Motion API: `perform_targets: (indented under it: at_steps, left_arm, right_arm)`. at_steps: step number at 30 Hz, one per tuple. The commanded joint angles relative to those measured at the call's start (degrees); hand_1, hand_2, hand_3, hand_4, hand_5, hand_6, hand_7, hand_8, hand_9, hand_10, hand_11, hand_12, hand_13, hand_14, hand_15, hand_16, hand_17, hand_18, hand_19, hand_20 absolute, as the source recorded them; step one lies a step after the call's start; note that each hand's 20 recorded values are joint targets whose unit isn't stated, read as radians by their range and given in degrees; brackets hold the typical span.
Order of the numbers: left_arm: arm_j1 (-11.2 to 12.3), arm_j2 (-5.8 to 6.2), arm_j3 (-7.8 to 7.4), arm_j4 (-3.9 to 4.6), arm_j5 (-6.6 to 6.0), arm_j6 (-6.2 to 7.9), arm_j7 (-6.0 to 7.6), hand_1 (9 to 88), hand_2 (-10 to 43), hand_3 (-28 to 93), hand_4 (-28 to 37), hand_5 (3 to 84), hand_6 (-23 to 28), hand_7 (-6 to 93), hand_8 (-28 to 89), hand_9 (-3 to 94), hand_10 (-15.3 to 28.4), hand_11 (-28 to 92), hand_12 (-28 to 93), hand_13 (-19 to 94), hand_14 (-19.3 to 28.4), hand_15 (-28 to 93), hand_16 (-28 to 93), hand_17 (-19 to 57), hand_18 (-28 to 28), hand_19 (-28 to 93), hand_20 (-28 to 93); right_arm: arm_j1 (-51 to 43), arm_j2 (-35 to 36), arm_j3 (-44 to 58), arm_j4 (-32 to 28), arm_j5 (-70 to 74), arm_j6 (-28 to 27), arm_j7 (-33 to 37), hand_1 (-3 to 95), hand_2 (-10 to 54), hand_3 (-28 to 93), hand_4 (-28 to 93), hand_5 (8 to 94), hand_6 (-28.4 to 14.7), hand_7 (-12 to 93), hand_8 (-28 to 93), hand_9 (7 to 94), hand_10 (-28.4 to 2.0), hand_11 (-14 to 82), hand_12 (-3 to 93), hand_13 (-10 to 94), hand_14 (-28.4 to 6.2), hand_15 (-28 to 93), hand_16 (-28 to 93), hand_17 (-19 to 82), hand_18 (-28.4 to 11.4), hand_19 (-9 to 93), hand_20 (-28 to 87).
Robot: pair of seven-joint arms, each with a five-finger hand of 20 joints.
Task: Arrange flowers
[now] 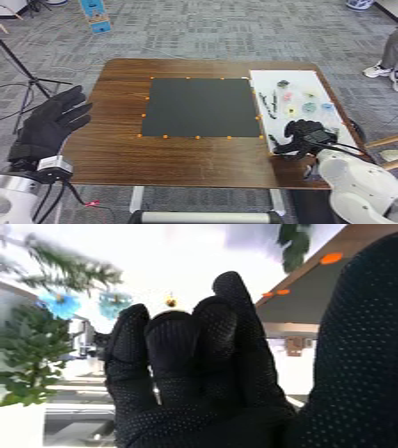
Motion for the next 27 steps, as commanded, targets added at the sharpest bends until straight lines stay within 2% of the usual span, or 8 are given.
perform_targets:
  at_steps: [1,3,7,10,11,17,22,27]
  left_arm:
    - [0.0,0.10,0.20,0.24,-0.38,-0.61,-0.29,23.8,-5.1,71,-28.3,26.5,2.7,22.3,-12,23.7,10.6,23,14,22,12.7,26,1,-11.9,21.3,41,8]
    - [0.0,0.11,0.23,0.30,-0.31,-0.68,-0.34,23.8,-5.1,71,-28.3,26.5,2.7,22.3,-12,23.7,10.6,23,14,22,12.7,26,1,-11.9,21.3,41,8]
    - [-0.3,0.18,0.36,0.40,-0.33,-0.73,-0.52,23.7,-5.2,72,-28.3,26.5,2.7,22.4,-12,23.8,10.6,23,14,22,12.7,26,1,-11.9,21.3,41,8]
    - [-0.3,0.09,0.39,0.38,-0.34,-0.56,-0.52,23.7,-5.2,72,-28.3,26.5,2.7,22.4,-12,23.8,10.6,23,14,22,12.7,26,1,-11.9,21.3,41,8]
    - [-0.2,0.03,0.43,0.30,-0.32,-0.42,-0.43,23.7,-5.2,72,-28.3,26.5,2.7,22.3,-12,23.8,10.6,23,14,22,12.7,26,1,-11.9,21.3,41,8]
    - [-0.1,-0.32,0.49,0.23,-0.41,-0.51,-0.54,23.7,-5.1,72,-28.3,26.6,2.7,22.4,-12,23.8,10.6,23,14,22,12.7,26,1,-11.9,21.3,41,8]
    - [0.1,-0.45,0.32,0.15,-0.37,-0.50,-0.39,23.7,-5.0,72,-28.3,26.7,2.8,22.4,-12,23.8,10.7,23,14,22,12.7,26,1,-11.9,21.3,41,8]
    - [-0.2,-0.46,0.62,0.30,-0.35,-0.61,-0.39,23.7,-4.9,72,-28.3,26.7,2.7,22.5,-12,23.8,10.7,23,14,22,12.8,26,1,-12.0,21.3,41,8]
  right_arm:
    - [-4.9,-1.5,1.5,0.3,-1.3,1.9,1.6,53.6,-9.5,19,-21,57.0,-4.5,18,-9,57.1,-14.4,61.2,53.5,54,-15.1,79,40,24,-21.3,77,47]
    - [-5.4,-1.7,1.5,0.6,-1.4,1.7,1.9,53.8,-9.5,18,-20,57.0,-4.5,19,-9,57.0,-14.4,61.0,53.0,54,-15.1,79,40,24,-21.3,77,47]
    - [-6.8,-2.6,1.7,0.6,-1.8,1.0,2.5,52.7,-9.5,25,-25,57.4,-4.1,19,-9,56.8,-14.4,60.6,52.4,54,-14.9,78,39,24,-21.4,77,47]
    - [-8.0,-3.3,1.4,0.4,-2.4,1.4,3.4,49.3,-9.5,39,-28,58.5,-3.3,21,-10,56.3,-14.4,59.7,50.9,54,-14.6,77,39,24,-21.4,77,46]
    - [-8.4,-3.6,1.2,0.4,-3.1,1.6,3.8,49.0,-9.5,41,-28,58.8,-3.0,22,-10,56.2,-14.4,59.6,50.7,54,-14.4,77,38,24,-21.3,77,46]
    - [-10.7,-5.5,-0.6,0.9,-5.3,1.5,5.2,55.0,-9.5,39,-28,59.5,-1.4,31,-10,56.0,-14.2,59.8,49.9,54,-13.9,77,38,24,-20.8,77,46]
    - [-12.0,-6.1,-2.7,0.2,-5.7,0.9,4.0,57.3,-9.5,35,-28,57.5,-2.1,40,-11,54.5,-14.1,60.6,51.5,53,-14.1,77,39,24,-20.7,77,46]
    - [-11.1,-6.4,-7.0,1.5,-8.3,4.0,3.1,57.7,-9.5,35,-28,57.0,-2.6,47,-13,54.5,-14.0,61.7,51.6,52,-13.9,78,39,24,-20.6,77,46]
